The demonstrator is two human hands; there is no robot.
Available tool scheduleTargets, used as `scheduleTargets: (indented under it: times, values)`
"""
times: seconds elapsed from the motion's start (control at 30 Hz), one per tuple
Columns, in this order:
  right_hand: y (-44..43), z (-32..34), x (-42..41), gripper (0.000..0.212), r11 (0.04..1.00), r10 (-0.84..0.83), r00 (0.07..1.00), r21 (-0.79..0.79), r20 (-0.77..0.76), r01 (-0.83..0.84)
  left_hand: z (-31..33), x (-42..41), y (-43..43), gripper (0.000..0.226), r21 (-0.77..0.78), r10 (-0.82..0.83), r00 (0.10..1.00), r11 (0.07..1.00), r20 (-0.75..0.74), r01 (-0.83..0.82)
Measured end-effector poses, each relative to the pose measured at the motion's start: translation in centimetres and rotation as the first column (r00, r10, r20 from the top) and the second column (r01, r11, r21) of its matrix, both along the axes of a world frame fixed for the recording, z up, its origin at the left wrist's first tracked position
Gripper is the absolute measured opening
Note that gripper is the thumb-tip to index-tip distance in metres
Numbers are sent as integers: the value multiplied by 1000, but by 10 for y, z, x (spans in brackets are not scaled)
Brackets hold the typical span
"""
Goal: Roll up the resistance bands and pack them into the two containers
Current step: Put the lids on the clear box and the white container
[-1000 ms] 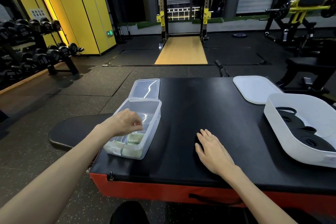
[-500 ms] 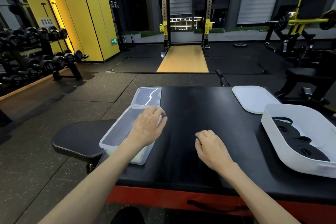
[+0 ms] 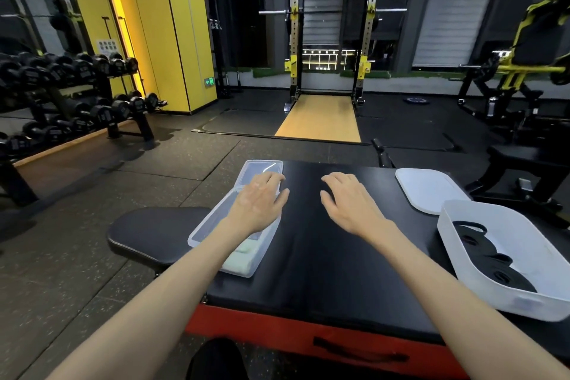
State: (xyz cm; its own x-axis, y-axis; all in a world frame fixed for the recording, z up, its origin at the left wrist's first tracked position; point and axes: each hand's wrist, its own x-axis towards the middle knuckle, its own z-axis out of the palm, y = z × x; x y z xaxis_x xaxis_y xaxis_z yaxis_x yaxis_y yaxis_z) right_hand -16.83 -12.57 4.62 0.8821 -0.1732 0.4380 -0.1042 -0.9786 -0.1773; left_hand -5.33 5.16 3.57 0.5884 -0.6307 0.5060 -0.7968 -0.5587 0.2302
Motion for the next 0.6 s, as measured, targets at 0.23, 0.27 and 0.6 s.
scheduleTargets:
  times: [0.23,0.27,0.6]
  values:
    - [5,31,70,29,1000,21,992,6,-122,-20,21,64,5,27,58,10,982,998,-190,1]
    - [4,32,85,28,1000,23,989,12,-146,-22,22,77,3,28,81,21,973,997,-228,-3]
    - [-38,-6,251,25,937,-11,944,326,-330,125,-4,234,-30,25,130,126,886,989,-446,-75]
